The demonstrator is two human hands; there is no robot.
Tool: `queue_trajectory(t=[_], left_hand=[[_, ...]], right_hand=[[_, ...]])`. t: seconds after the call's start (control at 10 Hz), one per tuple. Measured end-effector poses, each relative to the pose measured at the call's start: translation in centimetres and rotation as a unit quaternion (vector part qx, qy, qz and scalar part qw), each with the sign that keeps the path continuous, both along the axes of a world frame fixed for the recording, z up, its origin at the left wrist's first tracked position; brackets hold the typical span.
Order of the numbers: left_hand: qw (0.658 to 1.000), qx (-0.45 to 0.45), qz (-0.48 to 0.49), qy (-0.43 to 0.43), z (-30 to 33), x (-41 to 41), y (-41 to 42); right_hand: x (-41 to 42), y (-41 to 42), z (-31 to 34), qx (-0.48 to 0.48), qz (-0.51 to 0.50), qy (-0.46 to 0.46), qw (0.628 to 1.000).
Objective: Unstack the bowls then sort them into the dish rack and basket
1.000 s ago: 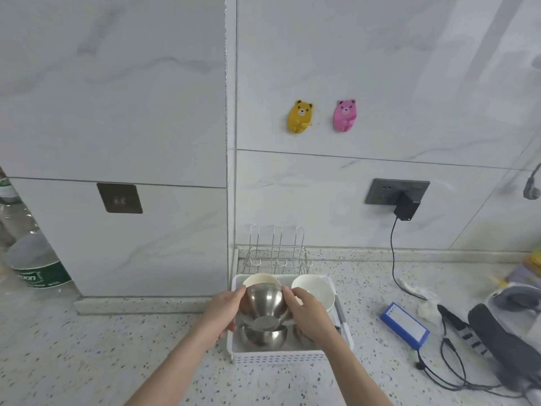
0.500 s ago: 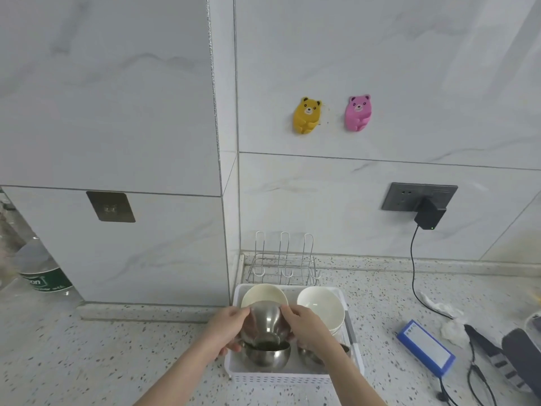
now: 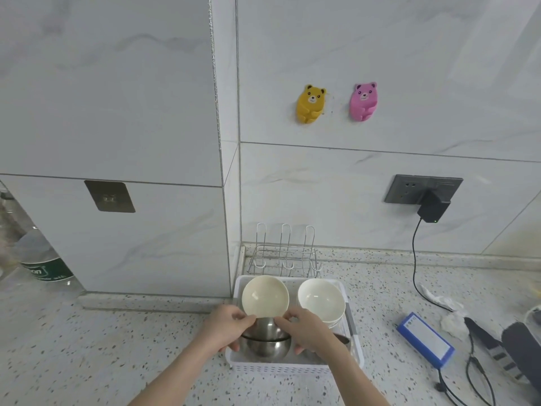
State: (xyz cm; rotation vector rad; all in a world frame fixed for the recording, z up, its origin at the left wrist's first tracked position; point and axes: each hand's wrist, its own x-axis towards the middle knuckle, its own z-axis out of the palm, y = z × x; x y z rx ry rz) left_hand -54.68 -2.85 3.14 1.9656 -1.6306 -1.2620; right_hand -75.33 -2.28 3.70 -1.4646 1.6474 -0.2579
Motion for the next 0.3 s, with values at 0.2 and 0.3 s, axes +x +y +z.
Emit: queue_trajectory(t=[0.2, 0.3], left_hand=[[1.000, -0.006, 0.001, 0.003, -0.4, 0.3, 1.0], [0.998, -0.008, 0.026, 0.049, -0.2, 0.6, 1.6]], right_hand=[[0.1, 1.4, 0.3, -0.020, 0.014, 0.005, 1.000], [0.3, 2.1, 0.2, -0.048, -0.019, -0.001, 0.999]])
